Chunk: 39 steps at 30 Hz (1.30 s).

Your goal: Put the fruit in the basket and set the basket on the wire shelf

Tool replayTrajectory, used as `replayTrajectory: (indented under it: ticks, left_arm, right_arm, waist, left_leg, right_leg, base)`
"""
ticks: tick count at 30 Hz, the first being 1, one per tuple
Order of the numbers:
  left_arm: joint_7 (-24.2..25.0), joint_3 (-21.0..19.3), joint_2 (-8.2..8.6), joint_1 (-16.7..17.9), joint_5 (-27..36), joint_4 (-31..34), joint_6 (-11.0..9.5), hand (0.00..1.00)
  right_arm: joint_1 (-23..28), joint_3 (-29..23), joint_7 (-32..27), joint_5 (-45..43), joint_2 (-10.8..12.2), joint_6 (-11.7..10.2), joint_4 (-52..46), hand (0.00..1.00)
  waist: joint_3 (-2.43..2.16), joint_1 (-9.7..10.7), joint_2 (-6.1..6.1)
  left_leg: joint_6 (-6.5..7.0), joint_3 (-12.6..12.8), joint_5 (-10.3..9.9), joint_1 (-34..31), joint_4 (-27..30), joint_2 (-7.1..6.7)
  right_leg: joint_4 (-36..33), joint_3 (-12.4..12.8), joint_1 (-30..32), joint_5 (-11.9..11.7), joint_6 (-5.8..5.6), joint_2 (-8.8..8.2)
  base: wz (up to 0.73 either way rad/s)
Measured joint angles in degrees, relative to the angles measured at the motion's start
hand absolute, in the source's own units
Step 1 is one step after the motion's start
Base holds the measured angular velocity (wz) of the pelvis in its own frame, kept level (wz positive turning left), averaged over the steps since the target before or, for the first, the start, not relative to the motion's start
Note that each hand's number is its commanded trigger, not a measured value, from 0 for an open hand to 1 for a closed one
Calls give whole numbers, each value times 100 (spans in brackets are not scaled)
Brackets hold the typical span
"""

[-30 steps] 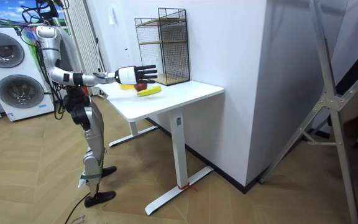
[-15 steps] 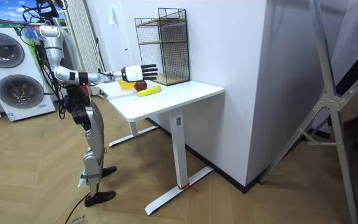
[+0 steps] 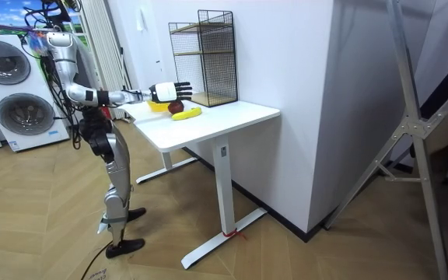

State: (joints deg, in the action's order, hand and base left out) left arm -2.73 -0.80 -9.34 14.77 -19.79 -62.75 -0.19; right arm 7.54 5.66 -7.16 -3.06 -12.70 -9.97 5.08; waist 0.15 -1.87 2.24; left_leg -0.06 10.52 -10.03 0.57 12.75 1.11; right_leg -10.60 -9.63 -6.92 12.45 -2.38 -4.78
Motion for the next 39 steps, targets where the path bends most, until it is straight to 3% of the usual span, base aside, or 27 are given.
replayTrajectory:
  ticks: [9, 26, 32, 39]
  left_arm:
    - [121, -1, -3, 2, 7, 0, 0, 0]
    - [193, -9, -2, -32, 4, -25, -3, 0]
    - [333, -86, -3, -46, -105, -21, 15, 0]
    - [351, -99, -33, -80, -119, -18, 129, 0]
  right_arm:
    - [49, -13, 98, -56, 10, 9, 337, 0]
    - [28, -16, 116, -14, 5, 9, 596, 0]
    - [26, -19, 244, -227, 4, 25, 596, 0]
    - [-210, -20, 251, -692, -26, 254, 1065, 0]
  waist:
    - [-8, 0, 7]
    - [38, -4, -62]
    - [25, -13, -33]
    - [0, -18, 103]
  left_leg:
    - [1, -25, 0, 8, 15, 1]
    - [1, -30, 0, 6, 21, 1]
    - [1, -73, 0, -35, 54, -4]
    - [3, -224, -1, -117, 176, -9]
  right_leg:
    - [1, 7, -12, -2, 2, -5]
    - [3, 9, -13, -2, 2, -6]
    - [3, -11, -12, -2, 2, -4]
    - [-3, -142, -49, -3, 3, 0]
  base:
    - [0]
    - [0]
    - [3]
    - [10]
